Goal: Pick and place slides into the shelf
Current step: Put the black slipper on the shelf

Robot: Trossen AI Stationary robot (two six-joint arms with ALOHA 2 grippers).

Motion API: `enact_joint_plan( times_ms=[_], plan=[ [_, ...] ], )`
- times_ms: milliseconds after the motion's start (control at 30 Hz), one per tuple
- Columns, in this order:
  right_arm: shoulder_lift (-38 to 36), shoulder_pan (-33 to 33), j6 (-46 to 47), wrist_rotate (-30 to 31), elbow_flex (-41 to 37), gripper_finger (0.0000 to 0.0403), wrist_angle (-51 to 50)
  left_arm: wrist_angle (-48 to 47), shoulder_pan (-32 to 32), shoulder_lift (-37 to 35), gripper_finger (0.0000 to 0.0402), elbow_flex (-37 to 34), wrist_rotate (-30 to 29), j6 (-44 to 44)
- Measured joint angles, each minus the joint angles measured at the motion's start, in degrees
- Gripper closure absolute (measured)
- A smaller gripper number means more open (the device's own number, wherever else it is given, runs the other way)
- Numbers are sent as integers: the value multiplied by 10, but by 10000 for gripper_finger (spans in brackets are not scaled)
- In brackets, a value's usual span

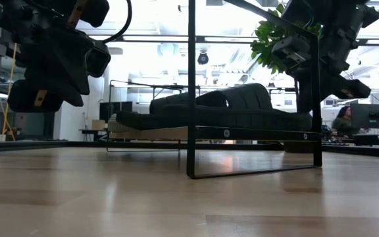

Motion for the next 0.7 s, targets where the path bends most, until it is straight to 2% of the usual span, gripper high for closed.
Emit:
enact_joint_plan(
  times_ms=[300, 567, 700],
  plan=[
    [27, 0, -1, -3, 0, 403, 8, -2, 0, 0, 334, 0, 0, 0],
    [56, 0, -30, -46, 0, 403, 72, -8, 0, 0, 334, 0, 0, 0],
    [62, 1, -26, -39, 0, 403, 66, -9, 0, 0, 334, 0, 0, 0]
  ],
)
